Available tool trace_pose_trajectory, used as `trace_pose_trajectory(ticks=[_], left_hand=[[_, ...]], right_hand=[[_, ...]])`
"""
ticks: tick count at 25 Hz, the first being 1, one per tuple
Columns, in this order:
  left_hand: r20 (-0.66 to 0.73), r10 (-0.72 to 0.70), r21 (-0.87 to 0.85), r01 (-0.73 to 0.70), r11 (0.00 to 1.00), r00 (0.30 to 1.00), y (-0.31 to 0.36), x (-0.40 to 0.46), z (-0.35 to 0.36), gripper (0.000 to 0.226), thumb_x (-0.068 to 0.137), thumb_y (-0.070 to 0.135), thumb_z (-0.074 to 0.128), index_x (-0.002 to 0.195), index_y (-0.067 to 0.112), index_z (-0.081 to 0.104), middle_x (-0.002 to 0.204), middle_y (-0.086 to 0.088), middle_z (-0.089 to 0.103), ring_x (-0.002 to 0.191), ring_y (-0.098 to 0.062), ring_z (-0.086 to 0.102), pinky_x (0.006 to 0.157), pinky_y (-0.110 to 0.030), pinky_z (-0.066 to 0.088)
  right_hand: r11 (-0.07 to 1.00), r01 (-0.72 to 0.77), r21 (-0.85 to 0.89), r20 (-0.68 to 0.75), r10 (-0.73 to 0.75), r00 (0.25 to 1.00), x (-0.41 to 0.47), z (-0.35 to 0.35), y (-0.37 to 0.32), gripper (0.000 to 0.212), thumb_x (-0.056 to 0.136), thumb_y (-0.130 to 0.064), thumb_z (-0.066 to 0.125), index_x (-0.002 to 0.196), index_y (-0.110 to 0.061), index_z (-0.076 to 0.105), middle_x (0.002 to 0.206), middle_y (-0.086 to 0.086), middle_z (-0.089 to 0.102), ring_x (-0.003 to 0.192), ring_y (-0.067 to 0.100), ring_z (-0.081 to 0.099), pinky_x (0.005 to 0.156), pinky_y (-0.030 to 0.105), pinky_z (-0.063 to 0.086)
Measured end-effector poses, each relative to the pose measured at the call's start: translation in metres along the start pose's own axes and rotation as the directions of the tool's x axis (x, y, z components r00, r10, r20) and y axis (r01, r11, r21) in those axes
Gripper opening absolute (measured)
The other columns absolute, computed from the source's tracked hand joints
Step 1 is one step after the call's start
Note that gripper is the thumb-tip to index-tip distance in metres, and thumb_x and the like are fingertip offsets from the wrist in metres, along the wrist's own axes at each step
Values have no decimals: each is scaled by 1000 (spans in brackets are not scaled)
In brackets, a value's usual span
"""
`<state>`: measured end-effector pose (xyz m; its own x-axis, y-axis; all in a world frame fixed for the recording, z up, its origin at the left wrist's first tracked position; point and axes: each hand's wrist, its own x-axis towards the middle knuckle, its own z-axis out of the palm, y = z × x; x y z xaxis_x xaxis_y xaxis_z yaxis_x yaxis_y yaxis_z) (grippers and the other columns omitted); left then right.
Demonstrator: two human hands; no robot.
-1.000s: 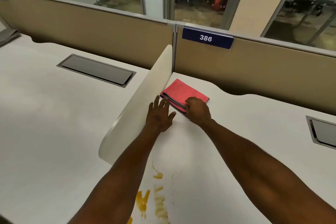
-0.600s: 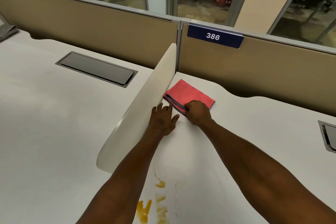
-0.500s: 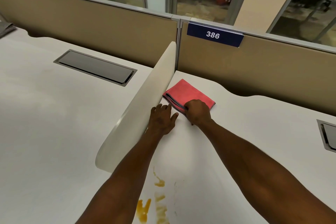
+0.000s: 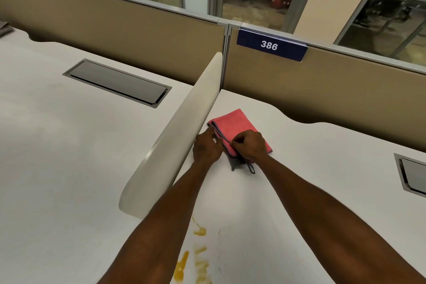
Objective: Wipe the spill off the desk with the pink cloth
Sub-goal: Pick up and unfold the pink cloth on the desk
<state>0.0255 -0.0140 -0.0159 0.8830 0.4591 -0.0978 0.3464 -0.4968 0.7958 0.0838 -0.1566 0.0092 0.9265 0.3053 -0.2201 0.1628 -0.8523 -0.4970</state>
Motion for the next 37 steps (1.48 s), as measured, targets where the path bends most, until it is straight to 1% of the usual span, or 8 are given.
trace_pose_trajectory(ticks=[5, 11, 18, 23, 27, 31, 34, 37], left_hand=[[61, -282, -278, 288, 916, 957, 10, 3, 5, 74, 87, 34, 79, 148, 12, 45, 118, -13, 73, 117, -30, 66, 103, -44, 52], [94, -365, -395, 371, 840, 926, 16, 1, 8, 91, 82, 50, 79, 154, 15, 36, 126, -13, 69, 126, -29, 60, 107, -47, 50], [77, -306, -320, 314, 894, 949, 10, -6, -1, 66, 81, 3, 67, 142, 21, 51, 110, -11, 71, 108, -32, 67, 96, -44, 56], [114, -283, -310, 305, 901, 952, 7, -8, -8, 81, 79, -3, 68, 150, 26, 42, 120, -11, 68, 104, -28, 64, 94, -42, 56], [88, -234, -253, 249, 935, 968, 12, -15, -11, 84, 77, -3, 73, 151, 21, 40, 129, -14, 62, 115, -32, 61, 98, -43, 54], [-23, -246, -182, 238, 954, 969, 9, -11, -20, 76, 82, 5, 79, 149, 13, 43, 140, -19, 50, 125, -37, 55, 103, -45, 52], [-6, -223, -152, 219, 964, 975, 4, -13, -22, 75, 83, 9, 80, 148, 13, 43, 139, -18, 49, 124, -37, 56, 101, -45, 53], [-13, -88, 56, 89, 994, 996, 0, -22, -18, 70, 82, 18, 81, 144, 18, 48, 144, -13, 44, 132, -33, 46, 101, -42, 49]], right_hand=[[883, -172, 437, -13, 198, 980, 0, -3, 7, 23, 96, -24, 72, 109, -6, 79, 110, 12, 75, 107, 29, 68, 88, 33, 54], [746, -280, 605, 89, 286, 954, 3, -6, 11, 20, 91, -23, 78, 99, -5, 80, 103, 15, 75, 103, 33, 71, 97, 44, 59], [683, -284, 673, 41, 348, 937, 2, -6, 17, 21, 96, -19, 63, 76, -15, 67, 91, 9, 67, 90, 30, 60, 84, 42, 53], [591, -299, 749, -2, 454, 891, -6, -13, 27, 20, 101, -35, 63, 104, -16, 69, 113, 3, 64, 103, 27, 60, 94, 44, 55], [692, -244, 679, -44, 370, 928, -10, -20, 31, 31, 89, -28, 82, 115, -12, 75, 111, 6, 73, 102, 28, 69, 94, 45, 59], [634, -211, 744, -237, 546, 804, -6, -48, 43, 24, 93, -22, 74, 114, -12, 76, 119, 10, 74, 108, 32, 68, 97, 45, 57], [661, -319, 679, -249, 616, 747, -10, -65, 70, 23, 94, -19, 70, 115, -14, 77, 119, 7, 74, 107, 36, 68, 93, 54, 60], [739, -419, 527, -255, 608, 752, -20, -68, 93, 29, 92, -15, 68, 120, -14, 77, 126, 10, 74, 115, 35, 67, 102, 43, 55]])
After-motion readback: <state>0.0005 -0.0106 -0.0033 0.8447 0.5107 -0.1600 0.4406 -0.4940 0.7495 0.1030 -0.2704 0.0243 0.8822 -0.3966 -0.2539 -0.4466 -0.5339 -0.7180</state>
